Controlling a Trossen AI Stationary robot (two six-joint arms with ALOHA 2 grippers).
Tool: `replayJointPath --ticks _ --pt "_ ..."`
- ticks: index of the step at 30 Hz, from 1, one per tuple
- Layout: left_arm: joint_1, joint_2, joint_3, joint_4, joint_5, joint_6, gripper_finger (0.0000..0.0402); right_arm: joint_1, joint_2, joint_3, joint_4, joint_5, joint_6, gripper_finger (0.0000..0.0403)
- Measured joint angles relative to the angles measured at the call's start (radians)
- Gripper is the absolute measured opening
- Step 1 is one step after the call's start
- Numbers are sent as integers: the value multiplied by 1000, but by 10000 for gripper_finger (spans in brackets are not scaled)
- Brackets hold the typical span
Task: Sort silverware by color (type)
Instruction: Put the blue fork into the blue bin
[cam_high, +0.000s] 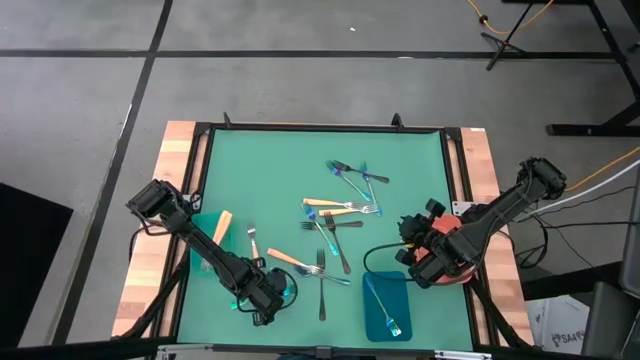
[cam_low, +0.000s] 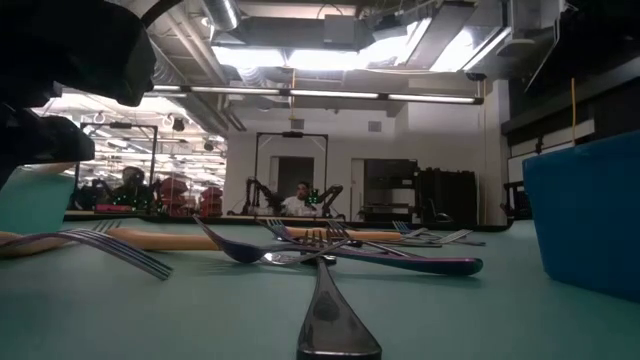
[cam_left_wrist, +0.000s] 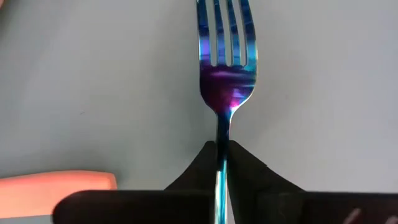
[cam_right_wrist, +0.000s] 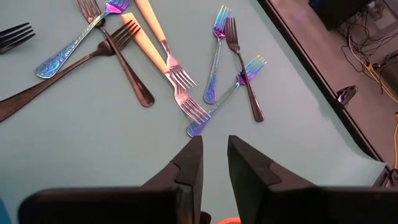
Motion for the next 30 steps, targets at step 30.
replayJointPath --ticks 30 --pt "139 -105 -3 107 -115 550 10 -247 0 0 400 -280 -466 67"
